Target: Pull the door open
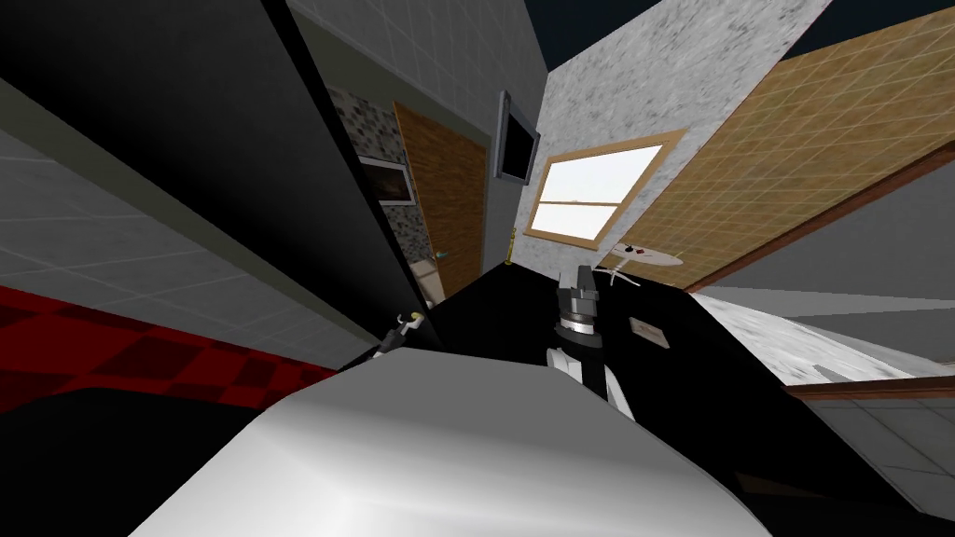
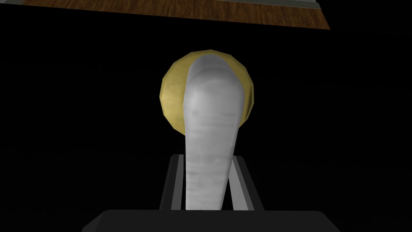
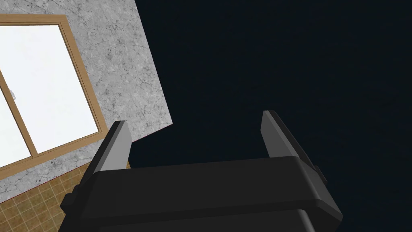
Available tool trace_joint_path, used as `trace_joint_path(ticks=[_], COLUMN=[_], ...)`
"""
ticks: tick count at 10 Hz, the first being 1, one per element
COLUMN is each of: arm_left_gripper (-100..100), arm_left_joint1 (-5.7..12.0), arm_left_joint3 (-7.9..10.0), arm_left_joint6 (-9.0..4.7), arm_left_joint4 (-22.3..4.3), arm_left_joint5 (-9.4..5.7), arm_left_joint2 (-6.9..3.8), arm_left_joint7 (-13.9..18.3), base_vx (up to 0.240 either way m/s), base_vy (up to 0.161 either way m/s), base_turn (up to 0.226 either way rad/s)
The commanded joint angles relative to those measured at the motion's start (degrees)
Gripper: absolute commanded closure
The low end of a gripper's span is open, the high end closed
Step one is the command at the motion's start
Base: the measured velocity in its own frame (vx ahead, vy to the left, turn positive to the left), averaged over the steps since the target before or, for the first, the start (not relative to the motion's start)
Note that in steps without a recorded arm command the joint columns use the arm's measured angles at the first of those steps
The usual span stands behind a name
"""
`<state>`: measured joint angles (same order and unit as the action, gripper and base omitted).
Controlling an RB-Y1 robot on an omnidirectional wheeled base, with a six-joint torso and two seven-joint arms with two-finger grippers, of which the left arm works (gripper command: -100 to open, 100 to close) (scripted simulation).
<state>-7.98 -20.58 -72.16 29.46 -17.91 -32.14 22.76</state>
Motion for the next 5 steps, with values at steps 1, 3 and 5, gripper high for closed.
trace_joint_path(ticks=[1,3,5], arm_left_gripper=[100,100,100], arm_left_joint1=[1.33,1.33,1.85], arm_left_joint3=[-0.31,-0.31,-0.41], arm_left_joint6=[-0.41,-0.41,0.51], arm_left_joint4=[-1.0,-1.0,0.2], arm_left_joint5=[1.83,1.83,4.19], arm_left_joint2=[0.97,0.97,1.65], arm_left_joint7=[0.7,0.7,1.1], base_vx=[-0.035,-0.010,-0.018], base_vy=[-0.035,-0.015,-0.025], base_turn=[0.188,0.012,0.143])
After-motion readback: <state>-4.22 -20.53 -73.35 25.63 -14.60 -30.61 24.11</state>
